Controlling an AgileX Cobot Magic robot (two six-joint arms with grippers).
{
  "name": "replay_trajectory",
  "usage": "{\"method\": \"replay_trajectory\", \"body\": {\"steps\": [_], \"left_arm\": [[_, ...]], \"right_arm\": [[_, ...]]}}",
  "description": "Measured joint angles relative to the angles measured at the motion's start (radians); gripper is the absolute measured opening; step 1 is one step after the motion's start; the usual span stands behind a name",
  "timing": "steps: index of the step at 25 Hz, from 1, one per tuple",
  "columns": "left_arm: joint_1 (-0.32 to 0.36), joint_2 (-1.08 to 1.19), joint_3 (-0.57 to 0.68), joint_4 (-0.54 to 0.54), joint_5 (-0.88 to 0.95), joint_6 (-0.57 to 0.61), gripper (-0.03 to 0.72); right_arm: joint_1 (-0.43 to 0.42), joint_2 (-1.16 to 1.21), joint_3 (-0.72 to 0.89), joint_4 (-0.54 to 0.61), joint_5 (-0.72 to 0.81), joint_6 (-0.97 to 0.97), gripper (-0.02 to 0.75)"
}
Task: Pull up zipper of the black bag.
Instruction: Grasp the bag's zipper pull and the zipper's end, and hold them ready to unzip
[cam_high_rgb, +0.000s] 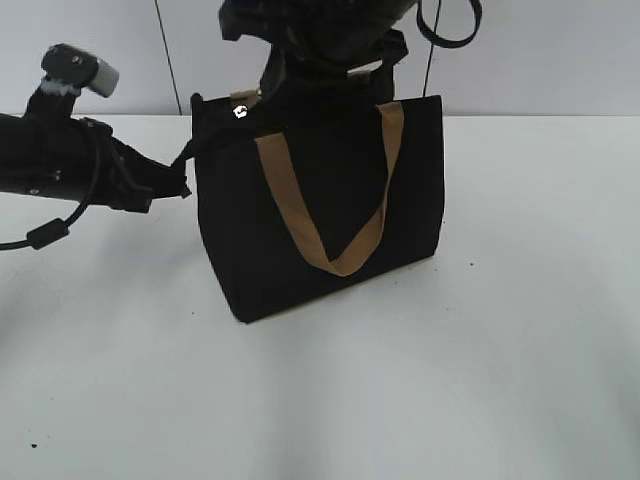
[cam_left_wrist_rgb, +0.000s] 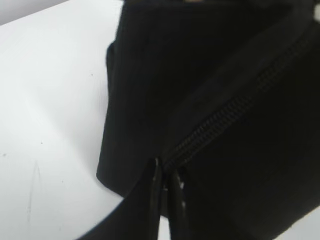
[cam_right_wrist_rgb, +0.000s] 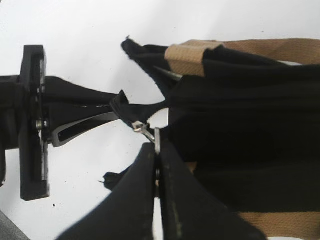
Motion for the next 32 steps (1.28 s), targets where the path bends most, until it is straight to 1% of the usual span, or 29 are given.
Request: {"method": "replay_trajectory", "body": {"steps": [2, 6, 10, 18, 23, 27, 30, 32], "left_arm": [[-0.001, -0.004, 0.000, 0.036, -0.017, -0.041, 0.013], [-0.002, -0.036, 0.000, 0.140, -0.064, -0.131, 0.013], [-0.001, -0.068, 0.001, 0.192, -0.111, -0.167, 0.013], [-0.001, -0.070, 0.021, 0.201, -0.138, -0.171, 0.013], [-0.001, -0.070, 0.023, 0.203, -0.141, -0.172, 0.013], [-0.002, -0.071, 0.023, 0.199, -0.129, -0.172, 0.013], [-0.002, -0.071, 0.023, 0.197, -0.129, -0.172, 0.013], [-0.002, -0.071, 0.023, 0.196, -0.132, -0.172, 0.015]], "right_arm": [[-0.021, -0.005, 0.000, 0.004, 0.004, -0.003, -0.013], [-0.052, -0.005, 0.000, 0.010, 0.004, -0.017, -0.013], [-0.106, -0.005, 0.000, 0.011, 0.006, -0.022, -0.013], [-0.212, -0.005, 0.000, 0.002, 0.029, -0.077, -0.013], [-0.279, -0.006, 0.000, -0.079, 0.051, -0.096, -0.013], [-0.287, -0.006, 0.000, -0.112, 0.064, -0.097, -0.013], [-0.286, -0.008, 0.000, -0.107, 0.064, -0.104, -0.008], [-0.282, -0.015, 0.000, -0.100, 0.060, -0.142, 0.042]]}}
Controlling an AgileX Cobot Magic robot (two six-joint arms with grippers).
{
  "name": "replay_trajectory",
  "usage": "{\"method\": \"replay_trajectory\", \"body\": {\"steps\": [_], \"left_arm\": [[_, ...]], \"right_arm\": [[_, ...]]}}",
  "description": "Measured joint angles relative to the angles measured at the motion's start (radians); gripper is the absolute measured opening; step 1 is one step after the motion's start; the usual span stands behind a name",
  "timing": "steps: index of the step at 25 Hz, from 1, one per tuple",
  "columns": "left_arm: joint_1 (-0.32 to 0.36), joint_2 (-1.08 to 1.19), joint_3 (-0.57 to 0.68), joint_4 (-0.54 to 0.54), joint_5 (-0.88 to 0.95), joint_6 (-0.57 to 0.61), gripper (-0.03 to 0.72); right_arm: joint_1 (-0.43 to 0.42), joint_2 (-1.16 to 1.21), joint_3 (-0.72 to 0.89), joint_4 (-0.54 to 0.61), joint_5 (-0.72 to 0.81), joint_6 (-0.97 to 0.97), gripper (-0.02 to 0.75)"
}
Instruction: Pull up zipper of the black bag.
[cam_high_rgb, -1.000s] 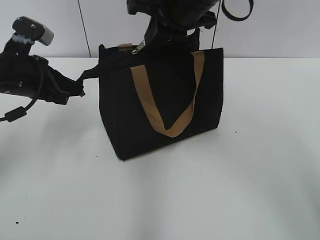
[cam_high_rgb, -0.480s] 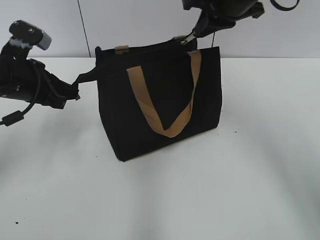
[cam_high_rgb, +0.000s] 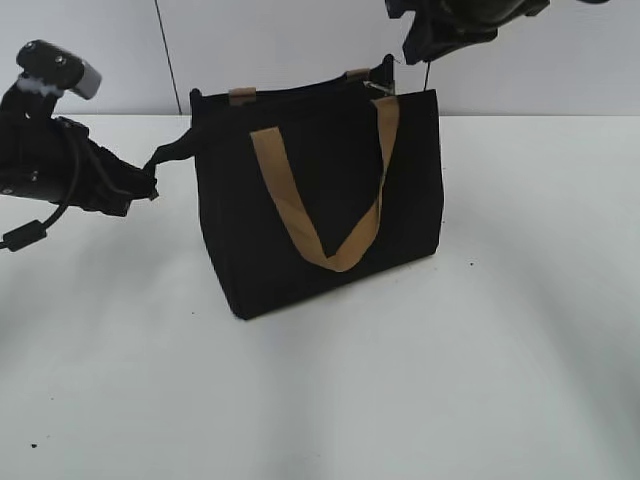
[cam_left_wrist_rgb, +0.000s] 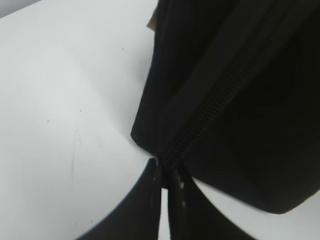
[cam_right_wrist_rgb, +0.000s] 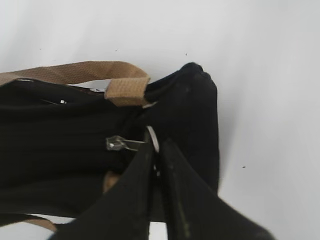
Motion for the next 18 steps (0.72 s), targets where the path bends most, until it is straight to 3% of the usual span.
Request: {"method": "replay_trajectory", "body": {"steps": [2, 5, 7, 9, 13, 18], "left_arm": [[0.003, 0.000, 0.000, -0.001, -0.005, -0.001, 0.052], [0.003, 0.000, 0.001, -0.015, 0.016, -0.029, 0.242], [0.003, -0.006, 0.004, -0.016, 0.029, -0.084, 0.429], [0.003, -0.021, 0.007, 0.010, 0.031, -0.162, 0.543], [0.004, -0.103, 0.007, 0.211, 0.053, -0.409, 0.554], [0.005, -0.232, -0.020, 0.658, 0.139, -0.908, 0.536]], "right_arm": [[0.000, -0.020, 0.000, 0.004, -0.018, -0.054, 0.179], [0.000, -0.041, -0.001, 0.010, -0.030, -0.071, 0.394], [0.000, -0.045, -0.001, 0.010, -0.004, -0.077, 0.455], [0.001, -0.051, -0.001, -0.002, 0.052, -0.089, 0.480], [0.001, -0.110, -0.001, -0.118, 0.139, -0.102, 0.489], [-0.055, -0.241, -0.001, -0.221, 0.225, -0.096, 0.492]]}}
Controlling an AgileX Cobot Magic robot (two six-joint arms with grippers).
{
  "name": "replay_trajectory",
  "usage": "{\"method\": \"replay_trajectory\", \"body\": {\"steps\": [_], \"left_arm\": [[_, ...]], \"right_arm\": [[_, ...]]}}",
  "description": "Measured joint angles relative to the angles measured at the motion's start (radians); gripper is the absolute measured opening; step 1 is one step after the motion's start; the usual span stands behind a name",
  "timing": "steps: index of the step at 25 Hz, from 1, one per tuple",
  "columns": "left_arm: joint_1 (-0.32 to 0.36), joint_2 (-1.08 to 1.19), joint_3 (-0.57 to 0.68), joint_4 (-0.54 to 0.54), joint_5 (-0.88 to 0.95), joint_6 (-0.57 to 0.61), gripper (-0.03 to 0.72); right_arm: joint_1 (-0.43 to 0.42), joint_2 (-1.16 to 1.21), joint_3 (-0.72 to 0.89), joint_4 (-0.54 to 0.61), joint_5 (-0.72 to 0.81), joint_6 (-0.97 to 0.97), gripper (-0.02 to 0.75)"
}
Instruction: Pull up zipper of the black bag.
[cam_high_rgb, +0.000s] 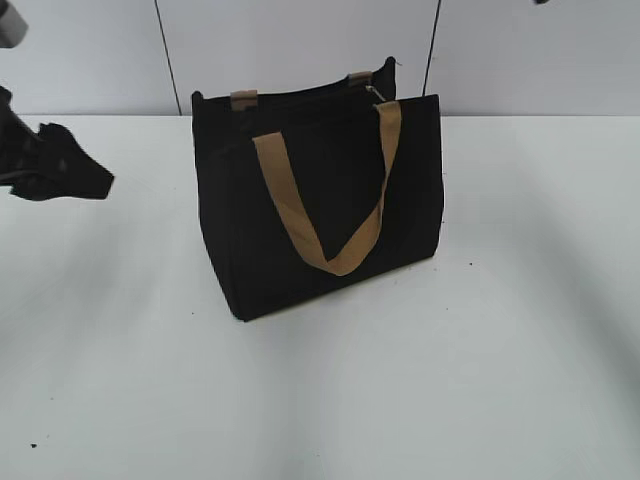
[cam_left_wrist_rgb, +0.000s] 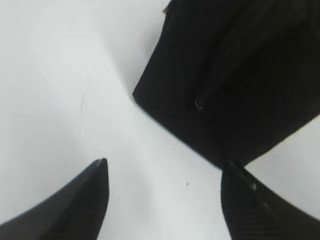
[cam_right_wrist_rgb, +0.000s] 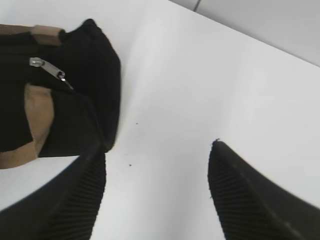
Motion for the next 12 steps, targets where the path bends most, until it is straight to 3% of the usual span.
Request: {"method": "replay_trajectory", "body": {"steps": [3, 7, 9, 12], "left_arm": [[0.001, -0.048, -0.071, 0.365, 0.145, -0.355, 0.520], [0.002, -0.108, -0.163, 0.741, 0.332, -0.687, 0.504], [0.003, -0.151, -0.172, 0.813, 0.406, -0.777, 0.502], [0.003, -0.262, -0.147, 0.807, 0.465, -0.815, 0.501]], "right_arm": [[-0.057, -0.078, 0.000, -0.018, 0.048, -0.006, 0.492], [-0.121, -0.196, 0.038, -0.027, 0.094, -0.032, 0.492], [-0.141, -0.267, 0.098, -0.027, 0.101, -0.037, 0.492], [-0.148, -0.413, 0.242, -0.020, 0.099, -0.040, 0.492]]}}
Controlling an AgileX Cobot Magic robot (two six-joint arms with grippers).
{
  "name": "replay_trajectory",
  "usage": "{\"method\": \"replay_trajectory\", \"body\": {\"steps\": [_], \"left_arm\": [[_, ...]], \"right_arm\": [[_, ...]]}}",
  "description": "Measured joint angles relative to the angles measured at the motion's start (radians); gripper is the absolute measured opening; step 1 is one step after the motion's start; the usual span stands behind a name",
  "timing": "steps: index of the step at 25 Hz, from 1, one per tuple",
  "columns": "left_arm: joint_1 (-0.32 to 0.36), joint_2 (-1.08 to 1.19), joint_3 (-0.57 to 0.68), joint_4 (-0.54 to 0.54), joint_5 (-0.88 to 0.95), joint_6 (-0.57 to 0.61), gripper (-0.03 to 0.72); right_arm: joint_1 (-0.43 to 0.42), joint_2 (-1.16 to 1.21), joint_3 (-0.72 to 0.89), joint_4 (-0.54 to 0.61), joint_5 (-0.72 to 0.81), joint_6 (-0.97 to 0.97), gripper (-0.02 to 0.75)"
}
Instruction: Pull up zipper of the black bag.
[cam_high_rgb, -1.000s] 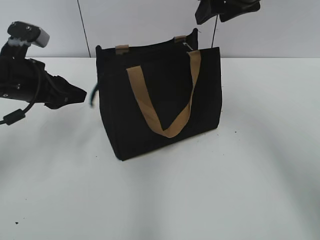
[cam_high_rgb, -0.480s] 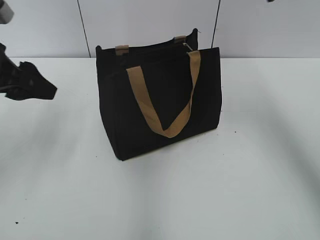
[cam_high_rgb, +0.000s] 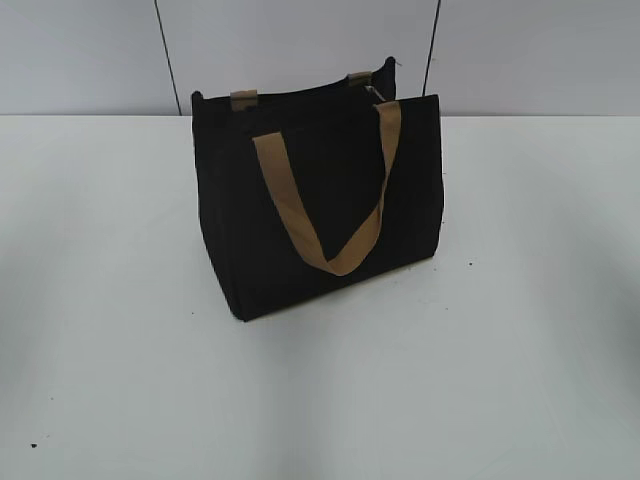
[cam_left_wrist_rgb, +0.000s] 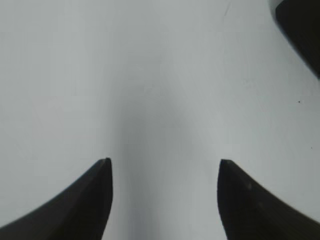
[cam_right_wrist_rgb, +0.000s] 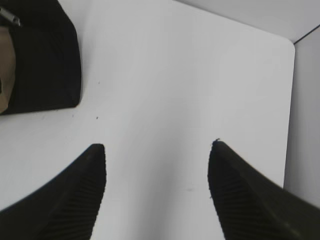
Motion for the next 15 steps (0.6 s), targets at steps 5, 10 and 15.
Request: {"method": "replay_trajectory", "body": {"steps": [5, 10, 15], "left_arm": [[0.000, -0.321, 0.140, -0.064, -0.006, -0.012, 0.492], [0.000, -0.602, 0.304, -0.096, 0.001, -0.015, 0.489], [0.000, -0.839, 0.437, -0.165, 0.020, -0.018, 0.468]], "right_arm": [[-0.002, -0.289, 0.310, 0.045, -0.062, -0.001, 0.491], [-0.002, -0.574, 0.585, 0.087, -0.107, 0.001, 0.491], [-0.002, -0.773, 0.772, 0.097, -0.107, 0.039, 0.491]]}}
